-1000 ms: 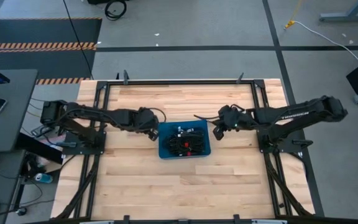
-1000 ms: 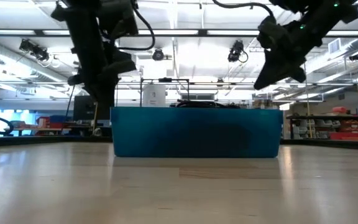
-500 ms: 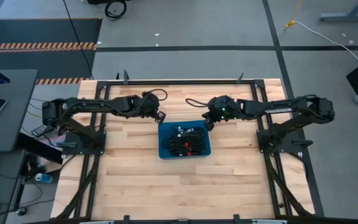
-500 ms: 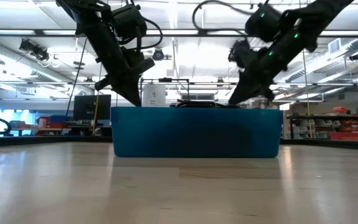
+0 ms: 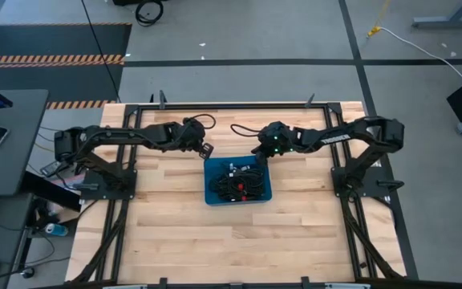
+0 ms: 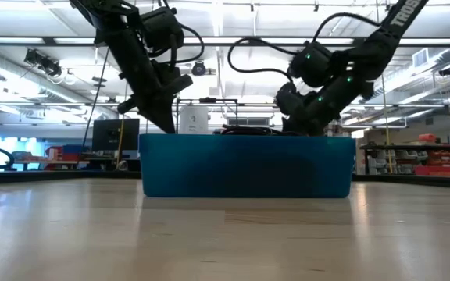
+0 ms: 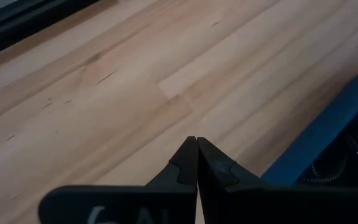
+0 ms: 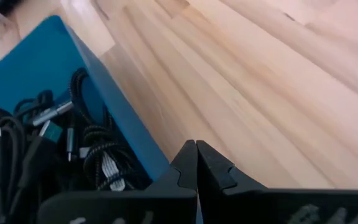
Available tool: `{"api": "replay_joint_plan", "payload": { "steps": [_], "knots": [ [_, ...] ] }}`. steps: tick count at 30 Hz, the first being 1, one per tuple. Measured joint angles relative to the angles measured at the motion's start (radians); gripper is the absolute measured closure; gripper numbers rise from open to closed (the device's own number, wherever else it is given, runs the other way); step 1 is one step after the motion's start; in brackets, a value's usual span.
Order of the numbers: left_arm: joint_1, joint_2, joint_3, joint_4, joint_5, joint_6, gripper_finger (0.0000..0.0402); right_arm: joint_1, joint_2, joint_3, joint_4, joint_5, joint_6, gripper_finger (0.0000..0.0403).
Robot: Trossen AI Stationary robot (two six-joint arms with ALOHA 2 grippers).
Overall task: Pick and place USB-C Cables
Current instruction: Adjust the blue bin, then return to Home Position
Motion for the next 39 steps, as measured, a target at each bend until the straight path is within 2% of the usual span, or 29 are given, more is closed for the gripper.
{"api": "replay_joint_plan", "payload": {
  "steps": [6, 15, 23, 29, 33, 36, 39],
  "knots": [
    [0.0, 0.0, 0.0, -0.008, 0.0, -0.002, 0.04, 0.022, 0.023, 0.002, 0.028, -0.039, 0.011, 0.0403],
    [-0.008, 0.0, 0.0, -0.019, 0.02, -0.011, 0.04, 0.056, 0.001, -0.003, 0.026, -0.041, 0.029, 0.0403],
    [-0.008, -0.001, 0.0, -0.057, 0.02, -0.003, 0.04, 0.019, -0.034, -0.003, 0.029, -0.036, 0.008, 0.0403],
    [-0.023, -0.006, -0.001, -0.207, 0.037, -0.032, 0.04, -0.013, -0.249, 0.026, 0.034, -0.075, -0.002, 0.0403],
    [-0.085, -0.079, -0.002, -0.208, 0.047, -0.043, 0.04, -0.014, -0.445, 0.084, 0.035, -0.075, -0.063, 0.0403],
    [-0.146, -0.177, -0.001, -0.19, 0.0, -0.051, 0.04, -0.013, -0.579, 0.137, -0.02, -0.075, -0.113, 0.0403],
    [-0.224, -0.296, -0.001, -0.192, -0.101, -0.064, 0.04, -0.013, -0.69, 0.19, -0.118, -0.069, -0.161, 0.0403]
  ]
}}
